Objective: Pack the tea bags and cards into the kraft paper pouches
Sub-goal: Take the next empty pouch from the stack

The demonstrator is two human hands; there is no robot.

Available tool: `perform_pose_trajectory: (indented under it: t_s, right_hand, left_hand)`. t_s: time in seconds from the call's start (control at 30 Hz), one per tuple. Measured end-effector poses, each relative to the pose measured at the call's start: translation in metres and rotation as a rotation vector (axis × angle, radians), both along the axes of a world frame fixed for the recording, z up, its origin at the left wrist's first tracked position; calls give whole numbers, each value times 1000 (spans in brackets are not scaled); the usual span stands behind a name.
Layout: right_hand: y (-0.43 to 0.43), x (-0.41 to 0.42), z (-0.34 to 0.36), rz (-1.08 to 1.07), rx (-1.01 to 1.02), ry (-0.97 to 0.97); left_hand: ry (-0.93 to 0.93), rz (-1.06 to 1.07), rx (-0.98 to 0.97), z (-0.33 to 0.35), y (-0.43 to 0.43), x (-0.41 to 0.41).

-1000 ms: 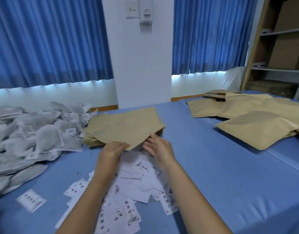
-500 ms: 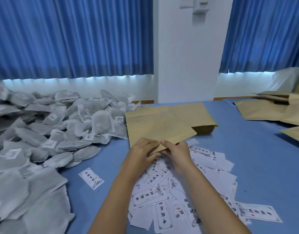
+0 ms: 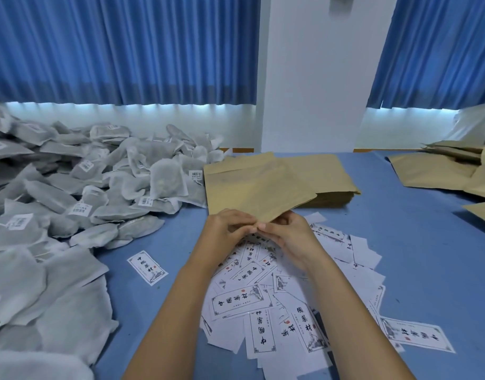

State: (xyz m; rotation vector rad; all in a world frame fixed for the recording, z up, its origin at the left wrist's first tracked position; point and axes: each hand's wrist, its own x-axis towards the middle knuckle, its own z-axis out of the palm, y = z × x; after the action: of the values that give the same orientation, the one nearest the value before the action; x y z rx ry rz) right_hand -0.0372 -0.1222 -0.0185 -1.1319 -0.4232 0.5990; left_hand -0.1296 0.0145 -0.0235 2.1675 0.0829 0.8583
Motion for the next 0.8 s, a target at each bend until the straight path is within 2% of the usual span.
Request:
perform_pose_trajectory:
  t_s: [0.13, 0.27, 0.37, 0.4, 0.47, 0.53, 0.63, 0.8]
  right_hand:
    - [-1, 0, 1, 21, 8, -38]
    - [0, 0, 2, 21, -18, -69]
    - [8, -6, 1, -100, -12, -14]
    - [12, -9, -1, -195, -43, -62]
    - [18, -14, -5, -366, -207, -327]
    - [21, -20, -8, -383, -309, -537]
    - [23, -21, -7, -362, -355, -608]
    - [20, -24, -2, -235, -377, -610]
  left_hand:
    - [8, 0, -56, 1, -1, -1]
    - [-53, 80, 123, 0, -9, -1]
    - [-67, 108, 238, 0, -16, 5]
    - [-49, 94, 242, 0, -19, 8]
    - [6, 100, 240, -1, -22, 13]
    - [33, 173, 215, -5, -22, 13]
    - [-34, 302, 198, -5, -21, 7]
    - [-69, 327, 158, 0, -19, 0]
